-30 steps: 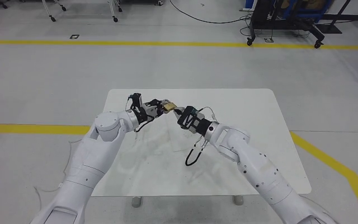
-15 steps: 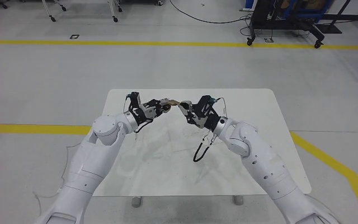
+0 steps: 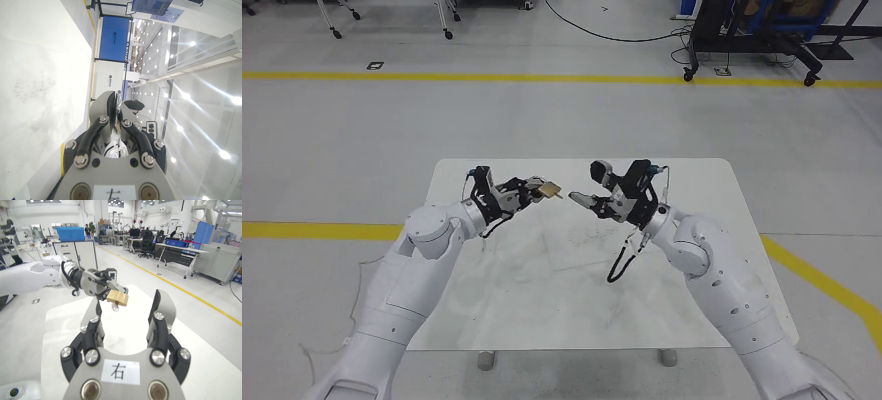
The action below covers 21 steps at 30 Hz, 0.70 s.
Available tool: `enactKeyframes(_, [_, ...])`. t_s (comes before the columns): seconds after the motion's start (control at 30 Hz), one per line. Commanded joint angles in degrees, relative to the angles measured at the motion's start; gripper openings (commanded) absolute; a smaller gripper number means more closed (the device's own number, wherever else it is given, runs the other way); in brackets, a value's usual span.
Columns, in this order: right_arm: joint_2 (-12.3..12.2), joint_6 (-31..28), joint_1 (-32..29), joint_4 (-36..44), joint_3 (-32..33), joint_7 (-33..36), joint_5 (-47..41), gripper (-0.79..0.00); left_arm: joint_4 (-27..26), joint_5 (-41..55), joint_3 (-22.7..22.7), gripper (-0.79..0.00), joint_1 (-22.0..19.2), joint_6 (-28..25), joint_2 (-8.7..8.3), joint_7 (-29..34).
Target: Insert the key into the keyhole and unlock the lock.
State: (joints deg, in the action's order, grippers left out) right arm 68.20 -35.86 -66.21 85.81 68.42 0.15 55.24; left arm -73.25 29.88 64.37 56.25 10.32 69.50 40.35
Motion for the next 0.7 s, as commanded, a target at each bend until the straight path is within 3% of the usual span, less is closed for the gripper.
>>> enactKeyframes(0.0, [-0.6,0.5,-2.3,1.5,4.2,-1.4,-1.3,0.000,-0.2,-2.1,-1.7,-0.785,-0.4,0.8,0.24,-0.8])
enactKeyframes(0.2, [-2.3,-4.2,-10.6,6.4,15.2,-5.7,-5.9,0.000,0.5,-13.5,-9.0,-0.785,-2.8,2.1,1.38,-5.9])
enactKeyframes(0.57, [-2.3,-4.2,-10.6,6.4,15.2,-5.7,-5.9,0.000,10.4,-25.7,-22.4,-0.785,-10.7,9.7,5.73,-10.6])
enactKeyframes(0.67, [-2.3,-4.2,-10.6,6.4,15.2,-5.7,-5.9,0.000,13.7,-26.6,-24.2,-0.496,-11.9,14.1,6.67,-9.5])
